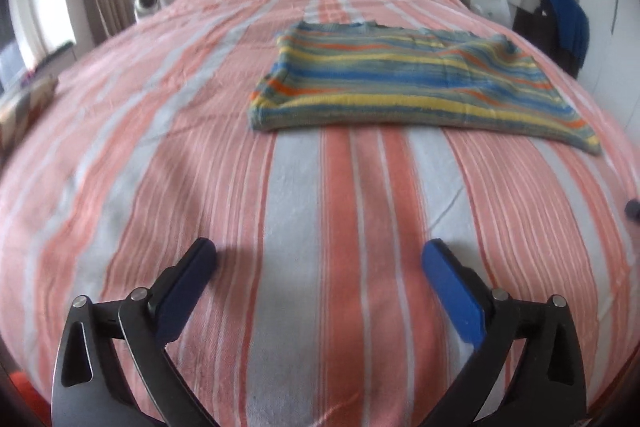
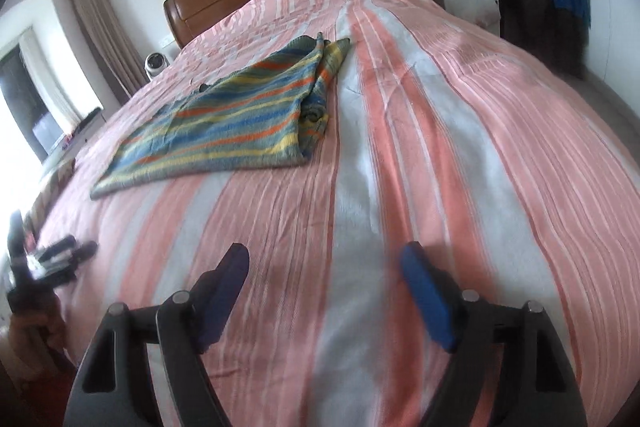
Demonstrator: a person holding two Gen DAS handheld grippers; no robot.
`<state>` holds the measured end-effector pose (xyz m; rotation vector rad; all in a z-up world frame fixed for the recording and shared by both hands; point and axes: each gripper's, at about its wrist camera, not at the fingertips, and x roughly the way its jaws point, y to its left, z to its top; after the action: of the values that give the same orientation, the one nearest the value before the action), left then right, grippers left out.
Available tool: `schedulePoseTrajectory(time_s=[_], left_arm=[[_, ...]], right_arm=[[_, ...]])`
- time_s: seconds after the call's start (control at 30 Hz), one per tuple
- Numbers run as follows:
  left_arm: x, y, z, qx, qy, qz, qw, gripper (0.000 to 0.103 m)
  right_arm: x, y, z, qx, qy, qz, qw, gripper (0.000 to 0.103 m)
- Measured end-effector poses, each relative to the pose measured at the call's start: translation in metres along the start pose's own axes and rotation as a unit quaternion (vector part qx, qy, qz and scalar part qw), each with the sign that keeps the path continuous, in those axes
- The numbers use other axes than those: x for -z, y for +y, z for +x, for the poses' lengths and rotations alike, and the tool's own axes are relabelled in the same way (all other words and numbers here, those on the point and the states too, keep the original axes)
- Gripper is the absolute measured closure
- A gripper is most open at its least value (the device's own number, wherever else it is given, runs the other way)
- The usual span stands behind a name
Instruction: Fold small clothes
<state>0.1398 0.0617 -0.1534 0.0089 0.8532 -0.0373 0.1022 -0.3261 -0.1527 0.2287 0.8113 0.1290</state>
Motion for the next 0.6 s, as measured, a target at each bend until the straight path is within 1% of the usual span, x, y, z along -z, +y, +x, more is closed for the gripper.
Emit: schedulePoseTrajectory(time_s=[0.07,0.17,0.37,0.43,0.47,0.5,0.53,0.6], left_arm=[[0.002,0.0,0.003,0.006,-0.003,0.003,1.0,0.001],[0.006,-0.004,0.002,-0.001,-0.016,0.008,0.9998,0.001],[0.007,-0.006,0.003,-0.003,-0.027,0.01,0.9996,0.001],[0.006,-0.008,0.001,-0.009,-0.021,0.011,0.9997,0.001],[0.004,-0.01,-0.003,-0.019,-0.015,0.014,0.9996,0.001],[0.002,-0.015,-0.008,-0.026,-0.014,0.021,0.9994,0.003],[0.0,-0.024,-0.016,-0.021,-0.021,0.038,0.9988,0.003],[-0.007,-0.051,-0.03,0.006,-0.045,0.085,0.9954,0.003]], right_arm=[[0.004,0.001,0.002,0.0,-0.004,-0.01,1.0,0.016],[0.009,0.005,0.004,0.003,-0.012,-0.023,1.0,0.012],[0.013,0.006,0.003,0.008,-0.017,-0.036,0.999,0.01],[0.013,0.006,0.003,0.008,-0.019,-0.037,0.999,0.009],[0.014,0.006,0.003,0.007,-0.019,-0.039,0.999,0.009],[0.014,0.006,0.003,0.007,-0.019,-0.04,0.999,0.009],[0.014,0.006,0.002,0.007,-0.019,-0.042,0.999,0.009],[0.014,0.007,0.002,0.008,-0.017,-0.045,0.999,0.009]])
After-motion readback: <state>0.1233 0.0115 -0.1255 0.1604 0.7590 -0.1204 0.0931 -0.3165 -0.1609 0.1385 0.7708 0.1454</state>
